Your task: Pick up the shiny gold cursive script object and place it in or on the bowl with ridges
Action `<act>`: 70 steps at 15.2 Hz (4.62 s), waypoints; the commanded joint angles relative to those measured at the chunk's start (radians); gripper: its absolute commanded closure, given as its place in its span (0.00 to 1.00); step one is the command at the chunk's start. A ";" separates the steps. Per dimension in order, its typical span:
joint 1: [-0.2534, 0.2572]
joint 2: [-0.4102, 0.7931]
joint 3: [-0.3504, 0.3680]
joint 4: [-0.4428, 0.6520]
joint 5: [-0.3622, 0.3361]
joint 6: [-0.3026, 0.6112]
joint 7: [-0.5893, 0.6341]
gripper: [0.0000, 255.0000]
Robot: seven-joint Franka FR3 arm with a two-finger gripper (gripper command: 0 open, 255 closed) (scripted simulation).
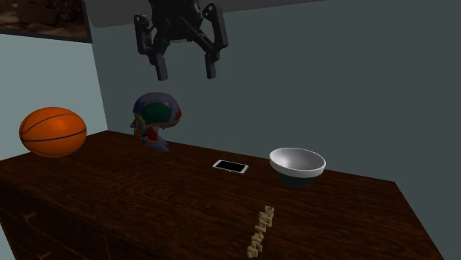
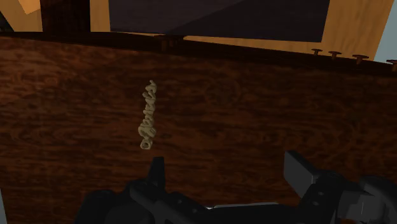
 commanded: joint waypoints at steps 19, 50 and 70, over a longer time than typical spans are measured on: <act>-0.050 0.366 -0.190 -0.293 -0.082 0.637 -0.156 0.00; -0.023 0.893 -0.275 -0.251 0.139 1.096 -0.403 1.00; -0.036 0.652 -0.286 -0.226 -0.024 0.841 -0.286 1.00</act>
